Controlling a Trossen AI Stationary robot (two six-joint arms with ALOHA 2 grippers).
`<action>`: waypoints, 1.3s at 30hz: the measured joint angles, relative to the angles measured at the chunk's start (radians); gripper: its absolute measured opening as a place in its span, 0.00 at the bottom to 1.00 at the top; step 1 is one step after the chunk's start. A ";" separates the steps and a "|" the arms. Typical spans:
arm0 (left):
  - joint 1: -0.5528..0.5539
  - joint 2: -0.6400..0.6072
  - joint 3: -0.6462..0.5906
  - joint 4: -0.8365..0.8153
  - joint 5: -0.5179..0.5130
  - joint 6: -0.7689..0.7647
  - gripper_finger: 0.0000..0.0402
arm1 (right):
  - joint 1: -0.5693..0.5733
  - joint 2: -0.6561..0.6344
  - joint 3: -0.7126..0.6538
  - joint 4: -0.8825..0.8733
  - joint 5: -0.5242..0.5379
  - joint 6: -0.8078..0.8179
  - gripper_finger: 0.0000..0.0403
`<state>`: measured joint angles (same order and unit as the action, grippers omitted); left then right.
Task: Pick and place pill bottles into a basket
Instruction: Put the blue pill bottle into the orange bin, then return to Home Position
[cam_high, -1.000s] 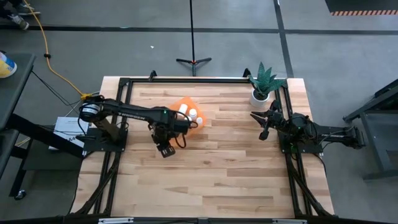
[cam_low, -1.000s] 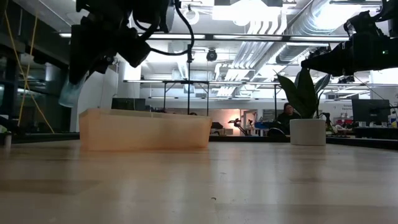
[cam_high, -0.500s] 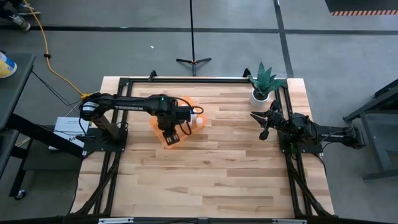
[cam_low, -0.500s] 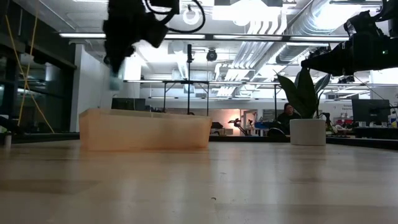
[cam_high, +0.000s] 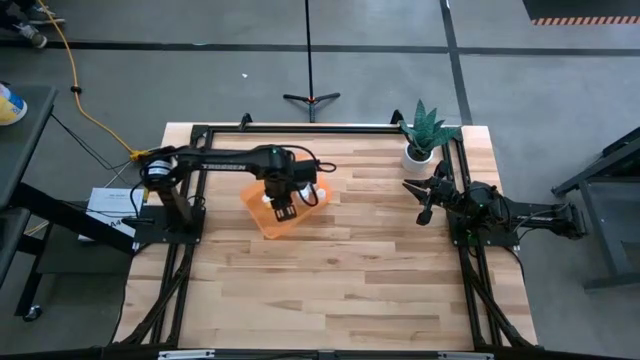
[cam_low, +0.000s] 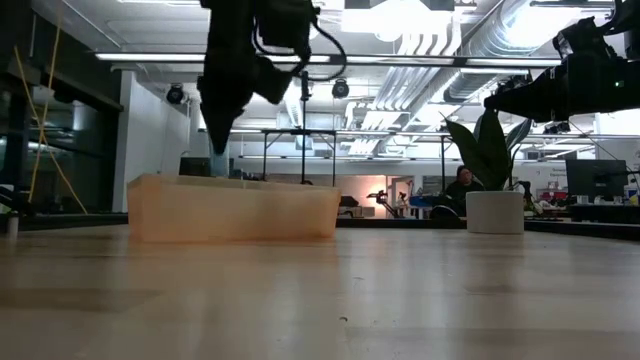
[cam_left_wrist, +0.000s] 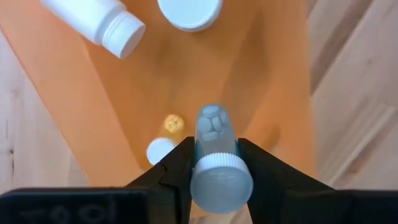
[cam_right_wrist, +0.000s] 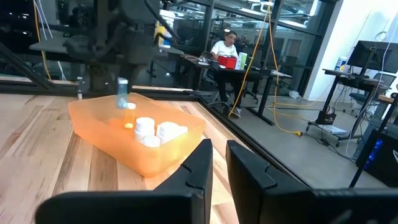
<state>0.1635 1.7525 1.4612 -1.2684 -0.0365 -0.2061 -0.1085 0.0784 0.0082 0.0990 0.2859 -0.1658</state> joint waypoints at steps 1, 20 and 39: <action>0.007 0.010 0.000 0.003 0.000 0.008 0.36 | 0.000 0.000 0.000 0.000 0.000 0.000 0.10; 0.039 0.192 -0.001 0.073 0.001 0.106 0.39 | 0.000 0.000 0.000 -0.006 0.000 0.000 0.10; 0.039 0.134 0.096 -0.050 -0.052 0.093 0.56 | 0.000 0.000 0.000 -0.007 0.000 -0.017 0.09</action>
<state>0.2024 1.8865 1.5572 -1.3184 -0.0887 -0.1134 -0.1087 0.0784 0.0080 0.0920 0.2857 -0.1829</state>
